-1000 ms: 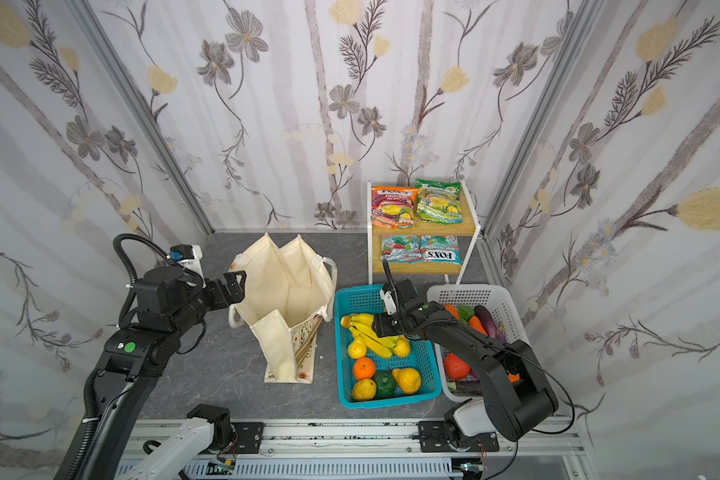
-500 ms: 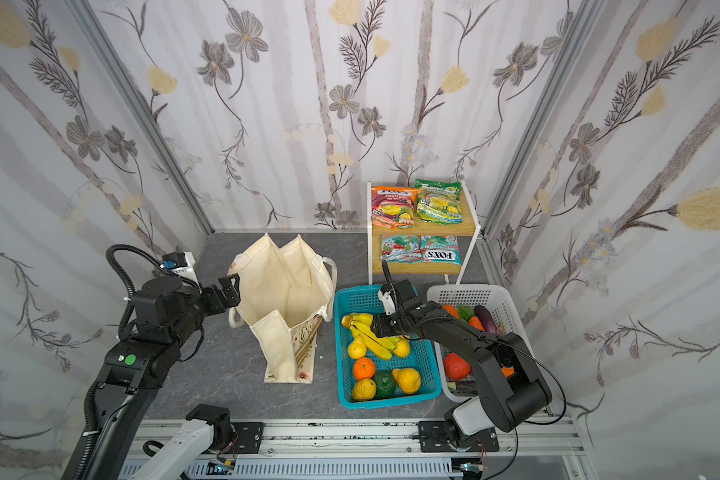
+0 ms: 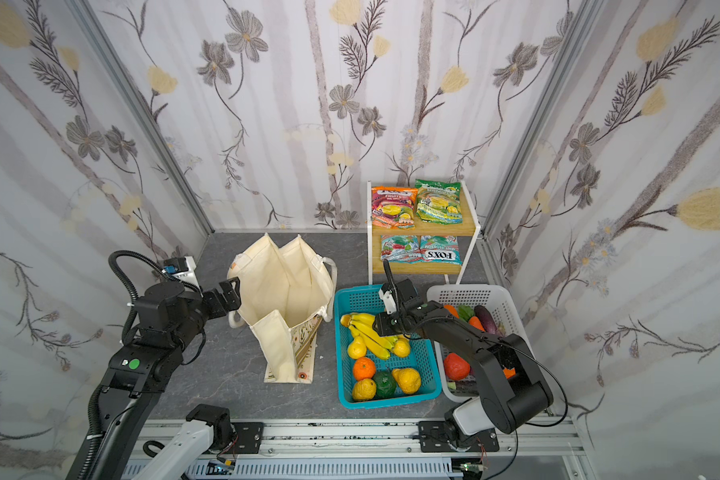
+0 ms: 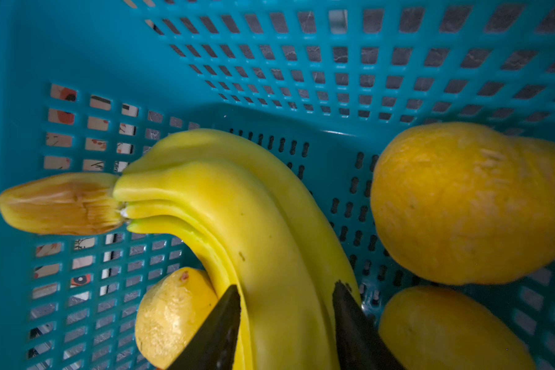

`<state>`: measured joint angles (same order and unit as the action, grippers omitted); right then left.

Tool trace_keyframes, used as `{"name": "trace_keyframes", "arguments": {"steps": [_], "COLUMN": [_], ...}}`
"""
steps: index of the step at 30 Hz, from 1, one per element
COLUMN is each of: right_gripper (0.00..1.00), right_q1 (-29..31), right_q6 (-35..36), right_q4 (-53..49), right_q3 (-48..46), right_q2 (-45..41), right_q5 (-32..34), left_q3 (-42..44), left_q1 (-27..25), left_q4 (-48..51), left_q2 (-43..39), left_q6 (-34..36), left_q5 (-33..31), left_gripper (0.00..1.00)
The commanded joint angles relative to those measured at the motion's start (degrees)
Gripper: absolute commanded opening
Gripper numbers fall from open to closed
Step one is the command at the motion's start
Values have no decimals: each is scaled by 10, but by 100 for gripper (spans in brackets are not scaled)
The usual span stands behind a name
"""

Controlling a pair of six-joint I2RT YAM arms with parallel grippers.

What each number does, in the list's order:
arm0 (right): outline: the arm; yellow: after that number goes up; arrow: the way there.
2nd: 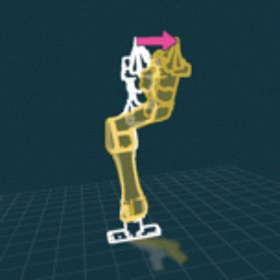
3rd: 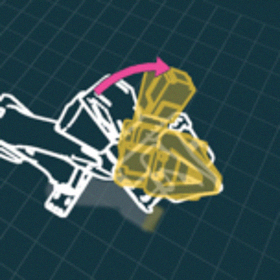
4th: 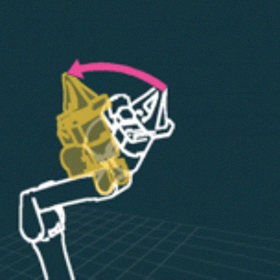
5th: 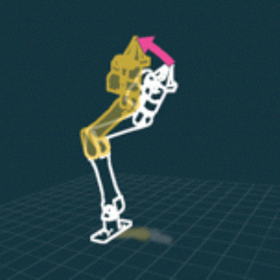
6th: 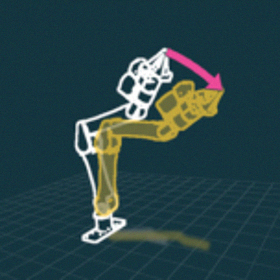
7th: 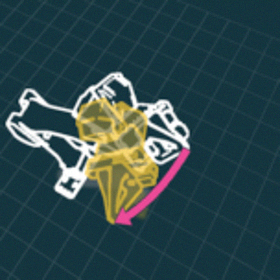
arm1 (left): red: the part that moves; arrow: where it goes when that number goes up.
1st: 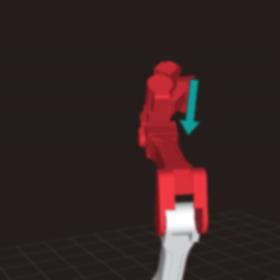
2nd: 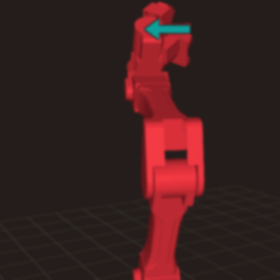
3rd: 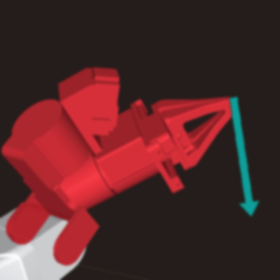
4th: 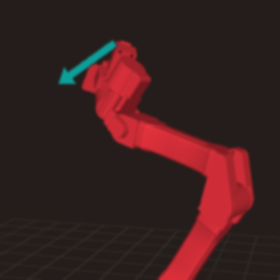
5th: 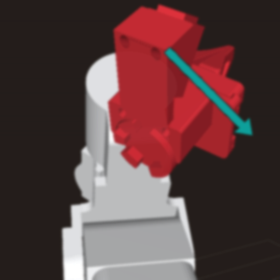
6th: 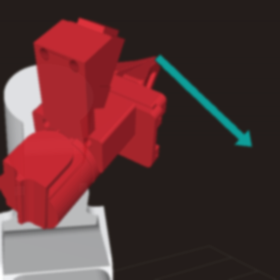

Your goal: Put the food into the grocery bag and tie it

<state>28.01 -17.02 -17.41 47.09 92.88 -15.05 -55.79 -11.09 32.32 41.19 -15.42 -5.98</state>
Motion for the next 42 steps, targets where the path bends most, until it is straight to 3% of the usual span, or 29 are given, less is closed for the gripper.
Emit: {"name": "trace_keyframes", "arguments": {"steps": [1,9,13,28,34,42], "right_gripper": [45,43,37,33,33,32], "right_q1": [-1,-1,-1,-1,5,46], "right_q6": [2,6,7,-6,-6,24], "right_q4": [14,12,11,-8,-36,-65], "right_q3": [3,4,4,13,65,179], "right_q2": [-7,-8,-11,-193,-237,-229], "right_q5": [12,16,16,123,149,198], "left_q3": [4,4,7,-12,-39,-57], "left_q1": [0,0,0,0,5,25], "left_q4": [-22,-27,-28,-46,-25,6], "left_q2": [-2,-3,-5,-8,18,72], "left_q6": [0,2,2,-10,-34,-28], "left_q5": [-8,-8,-9,-13,-68,-40], "left_gripper": [100,100,100,100,100,100]}}
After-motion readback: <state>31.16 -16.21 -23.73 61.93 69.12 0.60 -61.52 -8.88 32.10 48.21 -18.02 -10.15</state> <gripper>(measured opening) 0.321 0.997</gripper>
